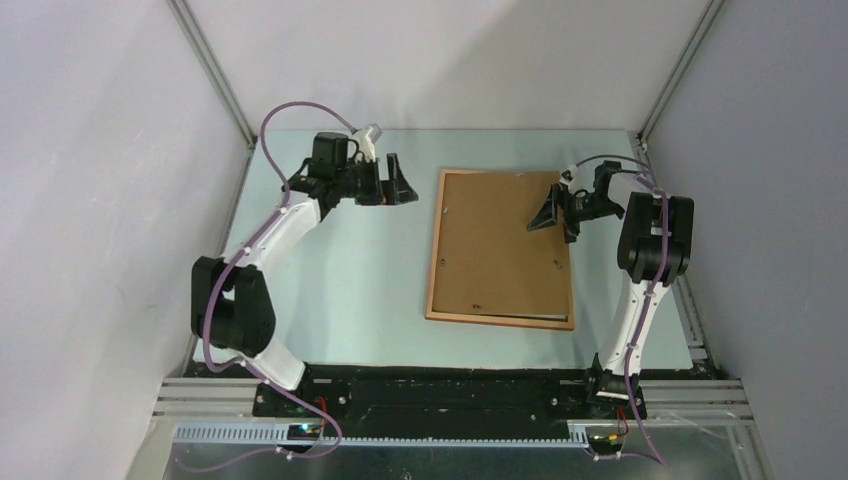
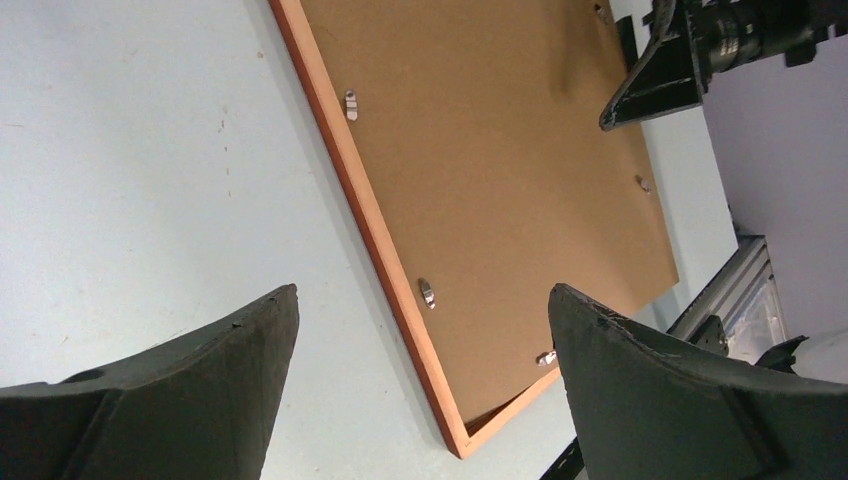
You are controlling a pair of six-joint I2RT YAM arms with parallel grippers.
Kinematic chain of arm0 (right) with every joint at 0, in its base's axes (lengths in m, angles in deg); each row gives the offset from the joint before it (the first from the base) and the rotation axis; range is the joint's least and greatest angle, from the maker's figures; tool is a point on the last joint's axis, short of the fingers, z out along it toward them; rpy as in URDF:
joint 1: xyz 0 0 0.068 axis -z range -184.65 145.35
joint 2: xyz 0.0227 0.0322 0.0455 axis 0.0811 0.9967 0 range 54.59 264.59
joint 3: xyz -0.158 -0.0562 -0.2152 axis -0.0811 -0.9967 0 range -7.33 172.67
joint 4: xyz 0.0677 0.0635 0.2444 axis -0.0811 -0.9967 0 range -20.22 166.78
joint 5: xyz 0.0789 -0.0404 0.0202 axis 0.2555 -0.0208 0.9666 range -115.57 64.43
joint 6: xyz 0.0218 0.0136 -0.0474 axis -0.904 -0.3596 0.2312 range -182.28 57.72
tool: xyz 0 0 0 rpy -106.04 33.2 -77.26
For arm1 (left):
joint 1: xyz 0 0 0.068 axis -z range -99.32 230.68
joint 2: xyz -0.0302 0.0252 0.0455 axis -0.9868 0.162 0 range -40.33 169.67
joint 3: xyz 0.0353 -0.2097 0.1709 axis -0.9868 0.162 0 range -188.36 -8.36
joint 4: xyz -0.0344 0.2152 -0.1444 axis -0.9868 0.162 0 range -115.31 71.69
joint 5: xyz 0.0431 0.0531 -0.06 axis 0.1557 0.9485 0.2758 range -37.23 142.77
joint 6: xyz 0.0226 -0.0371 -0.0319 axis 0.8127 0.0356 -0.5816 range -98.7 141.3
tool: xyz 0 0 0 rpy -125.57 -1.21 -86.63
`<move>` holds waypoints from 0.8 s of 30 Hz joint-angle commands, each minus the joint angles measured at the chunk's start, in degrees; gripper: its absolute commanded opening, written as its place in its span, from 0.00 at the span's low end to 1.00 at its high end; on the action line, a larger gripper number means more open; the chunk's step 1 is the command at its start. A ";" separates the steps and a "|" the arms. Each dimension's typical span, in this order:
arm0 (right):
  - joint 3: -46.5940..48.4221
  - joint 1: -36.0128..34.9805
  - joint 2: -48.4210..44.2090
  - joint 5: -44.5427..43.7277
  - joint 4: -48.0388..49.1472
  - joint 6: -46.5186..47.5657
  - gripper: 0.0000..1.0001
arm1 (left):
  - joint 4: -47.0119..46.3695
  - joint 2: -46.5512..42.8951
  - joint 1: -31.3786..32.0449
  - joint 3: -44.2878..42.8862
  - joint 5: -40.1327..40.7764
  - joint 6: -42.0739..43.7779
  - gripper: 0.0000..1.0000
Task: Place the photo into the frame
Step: Place the photo frame item in the photo frame.
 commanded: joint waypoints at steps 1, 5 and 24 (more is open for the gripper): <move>0.14 -1.37 -5.21 -5.32 0.91 -0.44 0.75 | -1.01 2.04 1.76 -1.06 1.87 0.94 0.98; 0.07 -2.33 -6.62 -9.27 0.91 -0.25 0.77 | -1.06 4.50 4.07 -2.34 3.67 2.06 0.98; -0.96 -4.03 -6.57 -15.41 1.65 -1.41 0.79 | -1.06 22.97 24.93 -20.48 9.90 3.68 0.98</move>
